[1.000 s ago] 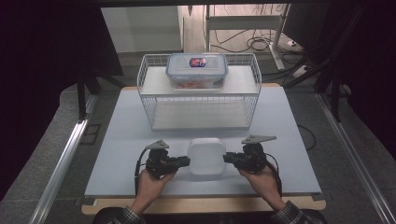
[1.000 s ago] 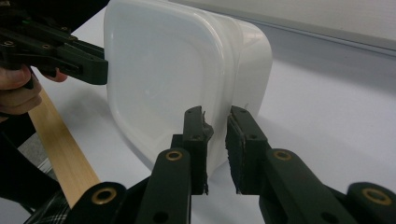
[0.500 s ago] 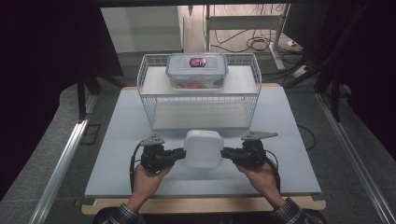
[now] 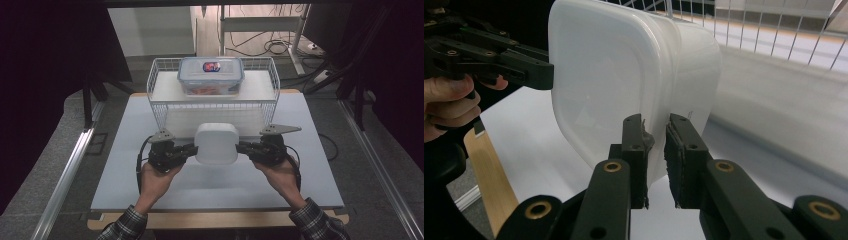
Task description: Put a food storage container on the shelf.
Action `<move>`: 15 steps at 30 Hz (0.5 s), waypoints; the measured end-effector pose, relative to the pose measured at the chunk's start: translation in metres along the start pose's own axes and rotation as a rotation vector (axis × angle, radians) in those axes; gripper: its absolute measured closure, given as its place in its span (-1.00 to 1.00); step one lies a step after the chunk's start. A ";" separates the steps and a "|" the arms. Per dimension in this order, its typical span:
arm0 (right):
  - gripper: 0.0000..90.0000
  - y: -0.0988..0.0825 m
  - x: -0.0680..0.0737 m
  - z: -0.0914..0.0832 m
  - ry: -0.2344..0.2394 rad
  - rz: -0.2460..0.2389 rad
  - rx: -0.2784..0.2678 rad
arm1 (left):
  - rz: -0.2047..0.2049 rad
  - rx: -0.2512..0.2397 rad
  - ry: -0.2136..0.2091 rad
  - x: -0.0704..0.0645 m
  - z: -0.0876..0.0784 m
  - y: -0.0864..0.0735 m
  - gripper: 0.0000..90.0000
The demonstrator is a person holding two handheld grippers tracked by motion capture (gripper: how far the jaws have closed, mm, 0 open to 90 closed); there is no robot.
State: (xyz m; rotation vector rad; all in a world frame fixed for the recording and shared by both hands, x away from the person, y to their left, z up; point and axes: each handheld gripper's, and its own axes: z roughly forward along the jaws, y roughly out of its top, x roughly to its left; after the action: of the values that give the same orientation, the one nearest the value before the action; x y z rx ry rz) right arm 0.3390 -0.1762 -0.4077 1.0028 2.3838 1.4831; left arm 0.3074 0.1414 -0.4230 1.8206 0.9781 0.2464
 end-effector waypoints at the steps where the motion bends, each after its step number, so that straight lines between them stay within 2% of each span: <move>1: 0.76 0.006 0.000 -0.001 -0.001 -0.007 -0.012 | 0.004 -0.009 0.004 0.001 -0.002 0.007 0.75; 4: 0.76 0.013 -0.001 -0.002 -0.001 -0.006 -0.021 | 0.005 -0.015 0.008 0.001 -0.005 0.013 0.75; 11: 0.76 0.041 0.000 -0.008 -0.004 -0.029 -0.066 | 0.026 -0.049 0.026 0.003 -0.015 0.042 0.75; 15: 0.76 0.053 0.000 -0.011 0.001 -0.032 -0.082 | 0.025 -0.059 0.025 0.004 -0.019 0.052 0.75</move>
State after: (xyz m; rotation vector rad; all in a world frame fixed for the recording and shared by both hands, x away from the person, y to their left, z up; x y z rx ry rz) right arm 0.3578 -0.1693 -0.3578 0.9411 2.3075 1.5563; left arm 0.3255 0.1488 -0.3711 1.7802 0.9563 0.3109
